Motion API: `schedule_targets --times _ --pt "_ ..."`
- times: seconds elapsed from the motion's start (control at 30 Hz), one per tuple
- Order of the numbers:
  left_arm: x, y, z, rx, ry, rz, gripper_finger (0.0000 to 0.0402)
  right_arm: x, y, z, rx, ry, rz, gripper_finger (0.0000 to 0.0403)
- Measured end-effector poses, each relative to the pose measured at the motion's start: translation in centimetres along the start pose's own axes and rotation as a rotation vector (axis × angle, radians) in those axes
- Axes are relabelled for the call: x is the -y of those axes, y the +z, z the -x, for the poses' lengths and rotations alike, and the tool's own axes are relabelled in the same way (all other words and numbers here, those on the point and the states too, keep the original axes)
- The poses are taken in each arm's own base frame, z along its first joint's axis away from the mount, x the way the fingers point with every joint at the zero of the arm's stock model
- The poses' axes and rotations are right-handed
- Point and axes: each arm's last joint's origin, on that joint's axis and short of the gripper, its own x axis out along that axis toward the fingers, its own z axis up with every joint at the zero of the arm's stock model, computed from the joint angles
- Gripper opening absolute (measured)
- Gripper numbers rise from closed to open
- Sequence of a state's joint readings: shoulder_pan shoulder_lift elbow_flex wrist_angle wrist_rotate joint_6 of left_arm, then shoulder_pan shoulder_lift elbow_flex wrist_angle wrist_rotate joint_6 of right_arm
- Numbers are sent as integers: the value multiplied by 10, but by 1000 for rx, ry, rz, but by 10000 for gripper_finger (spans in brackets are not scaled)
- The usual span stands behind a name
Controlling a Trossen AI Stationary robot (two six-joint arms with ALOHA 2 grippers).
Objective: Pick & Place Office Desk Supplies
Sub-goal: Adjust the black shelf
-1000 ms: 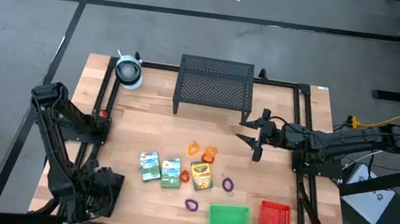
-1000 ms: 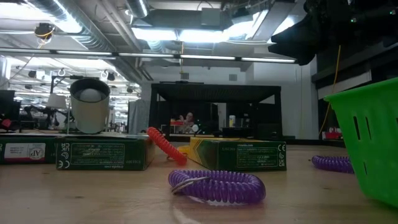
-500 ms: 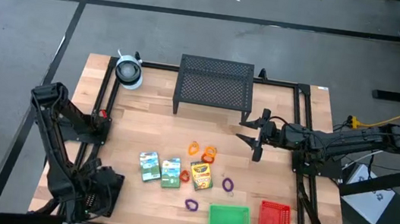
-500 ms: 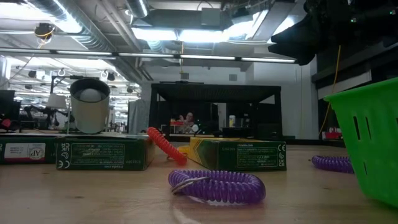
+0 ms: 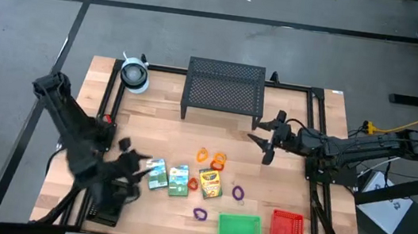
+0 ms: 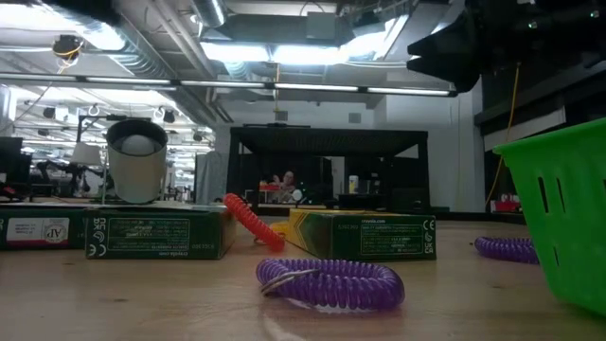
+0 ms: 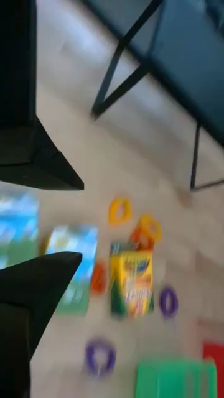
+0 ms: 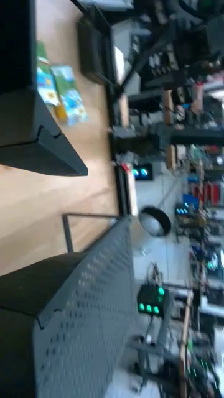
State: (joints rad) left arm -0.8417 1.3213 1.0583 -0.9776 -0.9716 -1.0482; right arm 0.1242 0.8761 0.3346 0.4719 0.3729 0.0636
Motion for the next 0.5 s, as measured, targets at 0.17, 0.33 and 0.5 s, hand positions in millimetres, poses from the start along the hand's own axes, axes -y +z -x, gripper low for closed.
schedule_targets --times 0.17,0.33,0.5 --pt "-25 0 -30 4 -36 -64 151 2 0 0 1 -73 -14 215" --pt "-57 -33 -61 115 -253 22 137 5 -4 -2 -24 -122 6 215" --pt "-96 -59 -72 330 -277 97 126 12 -9 -8 -61 -136 43 215"
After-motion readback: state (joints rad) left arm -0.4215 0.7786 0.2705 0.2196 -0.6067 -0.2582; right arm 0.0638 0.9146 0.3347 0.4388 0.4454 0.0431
